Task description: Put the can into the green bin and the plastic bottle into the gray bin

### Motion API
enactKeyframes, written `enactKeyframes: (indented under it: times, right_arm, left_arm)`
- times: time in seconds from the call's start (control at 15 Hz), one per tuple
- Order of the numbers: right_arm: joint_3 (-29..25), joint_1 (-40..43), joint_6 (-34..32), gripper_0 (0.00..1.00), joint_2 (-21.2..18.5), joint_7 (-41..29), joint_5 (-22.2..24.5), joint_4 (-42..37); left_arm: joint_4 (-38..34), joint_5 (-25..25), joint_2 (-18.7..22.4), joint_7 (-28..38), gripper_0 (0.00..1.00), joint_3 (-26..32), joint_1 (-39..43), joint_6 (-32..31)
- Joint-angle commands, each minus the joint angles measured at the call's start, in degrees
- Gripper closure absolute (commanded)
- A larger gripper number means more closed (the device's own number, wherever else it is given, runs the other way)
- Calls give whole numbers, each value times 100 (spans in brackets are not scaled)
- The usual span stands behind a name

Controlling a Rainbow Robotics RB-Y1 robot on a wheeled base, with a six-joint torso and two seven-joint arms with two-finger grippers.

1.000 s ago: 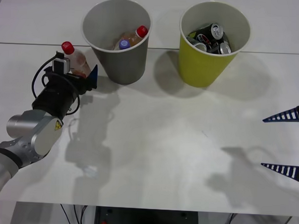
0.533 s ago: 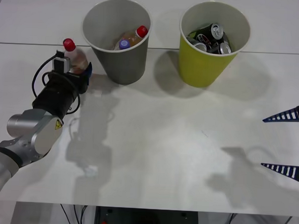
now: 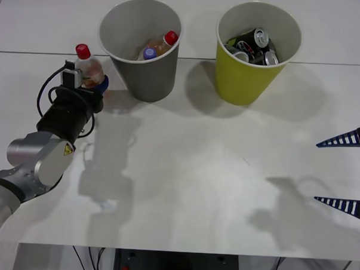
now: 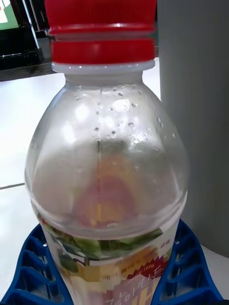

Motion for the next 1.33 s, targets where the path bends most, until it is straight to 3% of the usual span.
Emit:
enactKeyframes:
  times: [0.07,0.33,0.53,0.6,0.73,0.87,1.07,1.33]
  right_arm:
    - [0,0,0,0,0,0,0,0]
    - [0,0,0,0,0,0,0,0]
    - [0,0,0,0,0,0,0,0]
    - [0,0,0,0,0,0,0,0]
    - [0,0,0,0,0,0,0,0]
    - [0,0,0,0,0,0,0,0]
    - [0,0,0,0,0,0,0,0]
    - [0,0,0,0,0,0,0,0]
  left_arm:
    - [-610,108,228,-250,100,88,455,-103]
    - [-2544,178,263,-619,100,1354,1536,-2160]
    - [-3792,257,246,-909,100,2312,2055,-4190]
    - [-4021,494,193,-1173,100,2620,2108,-4770]
    - [-4135,1426,70,-2061,100,3393,2064,-6071]
    - [-4144,1874,79,-2403,100,3850,1958,-7002]
    - [-4144,2243,316,-2210,100,4158,1686,-7960]
    - [-4144,2621,1230,-1006,100,3710,1299,-8110]
